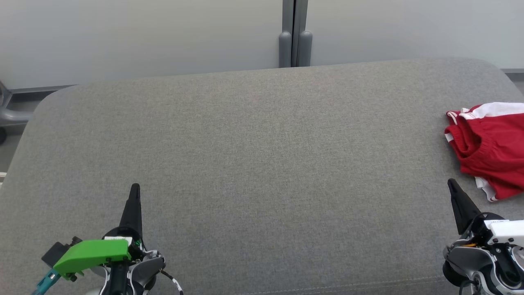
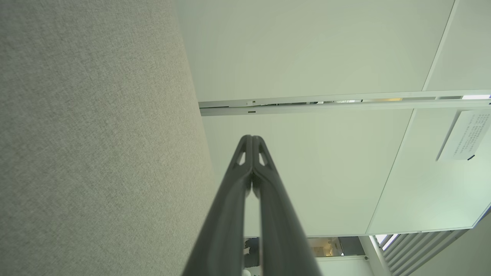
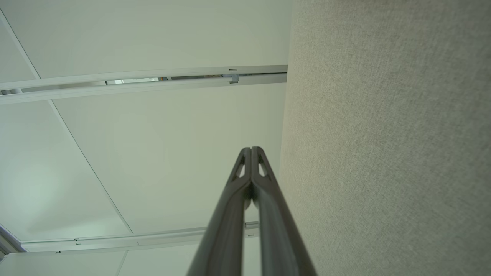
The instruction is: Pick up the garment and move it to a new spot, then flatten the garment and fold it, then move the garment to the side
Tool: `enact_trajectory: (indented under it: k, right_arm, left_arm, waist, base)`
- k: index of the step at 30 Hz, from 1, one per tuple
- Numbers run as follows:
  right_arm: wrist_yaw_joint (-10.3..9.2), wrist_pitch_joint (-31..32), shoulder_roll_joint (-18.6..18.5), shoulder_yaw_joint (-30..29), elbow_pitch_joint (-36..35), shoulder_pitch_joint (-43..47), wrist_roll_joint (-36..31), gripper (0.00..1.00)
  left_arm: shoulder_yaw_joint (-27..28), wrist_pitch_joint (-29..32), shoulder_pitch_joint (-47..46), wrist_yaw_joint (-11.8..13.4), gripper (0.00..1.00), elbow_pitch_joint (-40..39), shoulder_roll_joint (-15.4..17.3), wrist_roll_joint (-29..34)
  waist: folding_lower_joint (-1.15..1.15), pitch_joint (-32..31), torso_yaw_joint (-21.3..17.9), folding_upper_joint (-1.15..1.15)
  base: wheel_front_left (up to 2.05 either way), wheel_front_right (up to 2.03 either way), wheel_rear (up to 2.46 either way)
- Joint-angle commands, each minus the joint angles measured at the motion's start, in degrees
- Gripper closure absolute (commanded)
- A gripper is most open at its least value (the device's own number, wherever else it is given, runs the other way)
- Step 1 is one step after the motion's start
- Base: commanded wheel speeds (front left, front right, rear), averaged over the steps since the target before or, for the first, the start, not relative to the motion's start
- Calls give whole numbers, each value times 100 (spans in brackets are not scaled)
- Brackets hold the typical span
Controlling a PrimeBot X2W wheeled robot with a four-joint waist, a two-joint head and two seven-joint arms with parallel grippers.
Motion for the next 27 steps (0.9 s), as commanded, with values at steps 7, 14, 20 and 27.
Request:
enact_trajectory:
  k: [7,14,20,27]
  right_arm:
    - [2,36,-1,-25,12,-64,-30,100]
    - [2,34,4,-33,13,-67,-38,100]
    - [2,43,10,-40,13,-69,-48,100]
    - [2,51,16,-50,14,-71,-54,100]
  left_arm:
    - [27,16,-70,-22,100,5,-6,-37]
    - [28,18,-69,-22,100,5,-7,-36]
    - [29,19,-69,-22,100,4,-7,-35]
    - [30,20,-69,-22,100,3,-8,-33]
  waist:
    - [0,0,0,0]
    - [0,0,0,0]
    - [0,0,0,0]
    - [0,0,0,0]
  base:
    - [0,0,0]
    - [0,0,0]
    - [0,0,0]
    - [0,0,0]
